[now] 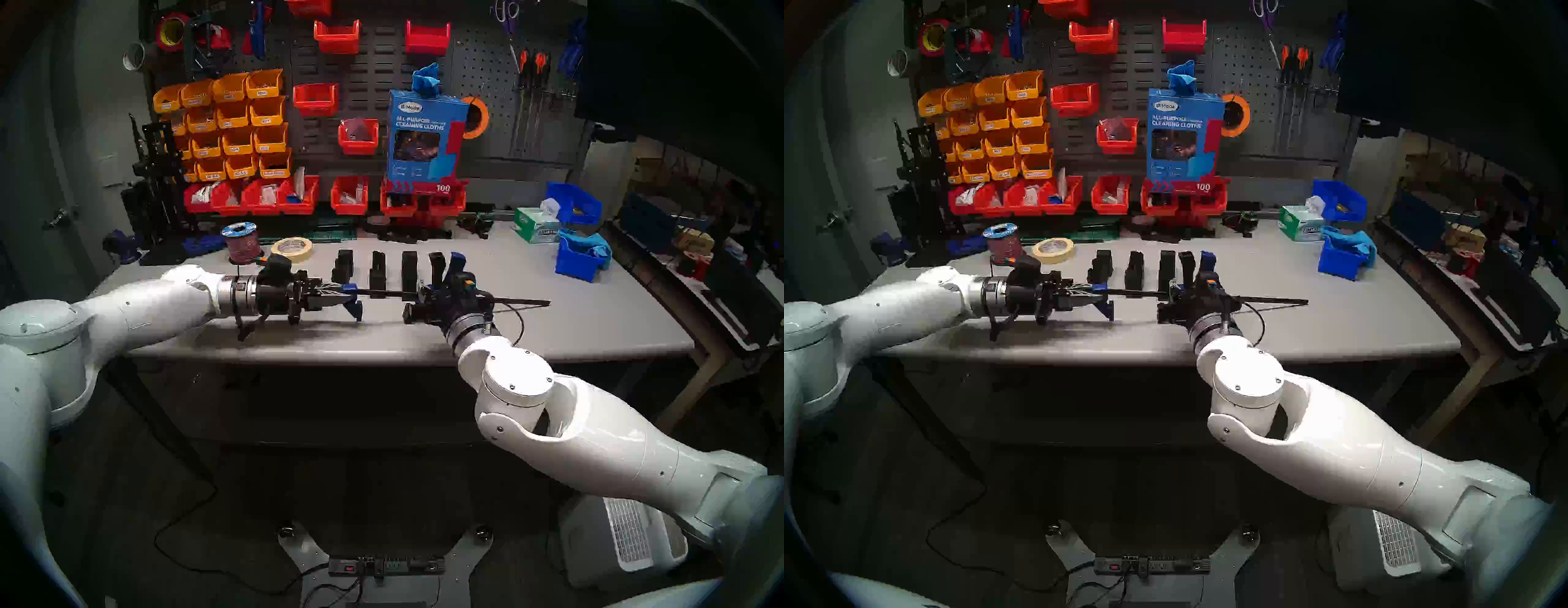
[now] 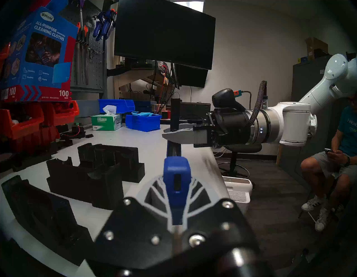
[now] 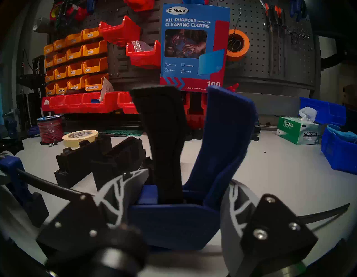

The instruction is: Clamp the two 3D printed pieces together with the clamp

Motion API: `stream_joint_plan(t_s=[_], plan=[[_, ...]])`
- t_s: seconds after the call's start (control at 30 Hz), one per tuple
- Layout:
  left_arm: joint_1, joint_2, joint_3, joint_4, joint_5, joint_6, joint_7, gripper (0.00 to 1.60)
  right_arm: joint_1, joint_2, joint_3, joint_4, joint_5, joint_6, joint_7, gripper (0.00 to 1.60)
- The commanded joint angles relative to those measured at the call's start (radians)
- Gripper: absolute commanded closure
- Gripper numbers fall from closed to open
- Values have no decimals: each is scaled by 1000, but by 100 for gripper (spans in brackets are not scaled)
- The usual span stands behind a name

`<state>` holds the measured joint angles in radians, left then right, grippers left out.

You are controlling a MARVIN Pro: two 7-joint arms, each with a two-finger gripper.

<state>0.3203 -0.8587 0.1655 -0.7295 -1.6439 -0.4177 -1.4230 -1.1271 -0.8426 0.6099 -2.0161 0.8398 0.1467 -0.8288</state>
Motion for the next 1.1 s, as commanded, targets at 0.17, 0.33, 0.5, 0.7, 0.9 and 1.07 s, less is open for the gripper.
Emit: stream_joint_plan(t_s=[0.17, 0.33, 0.5, 0.7, 0.9, 1.07], plan=[[-9, 6, -9, 1, 1, 1, -60, 160, -7, 34, 16, 7, -6, 12, -29, 160], [-9, 6, -9, 1, 1, 1, -60, 160, -12, 56, 28, -1, -3, 12, -34, 160], [-9, 6, -9, 1, 1, 1, -60, 160, -17, 83, 44, -7, -3, 12, -37, 160], [-8, 6, -9, 1, 1, 1, -60, 160, -23, 115, 64, -17, 3, 15, -39, 160], [-8, 6, -9, 1, 1, 1, -60, 160, -37, 154, 80, -23, 7, 17, -36, 160], [-8, 6, -9, 1, 1, 1, -60, 160, -48, 177, 92, -30, 12, 18, -36, 160]])
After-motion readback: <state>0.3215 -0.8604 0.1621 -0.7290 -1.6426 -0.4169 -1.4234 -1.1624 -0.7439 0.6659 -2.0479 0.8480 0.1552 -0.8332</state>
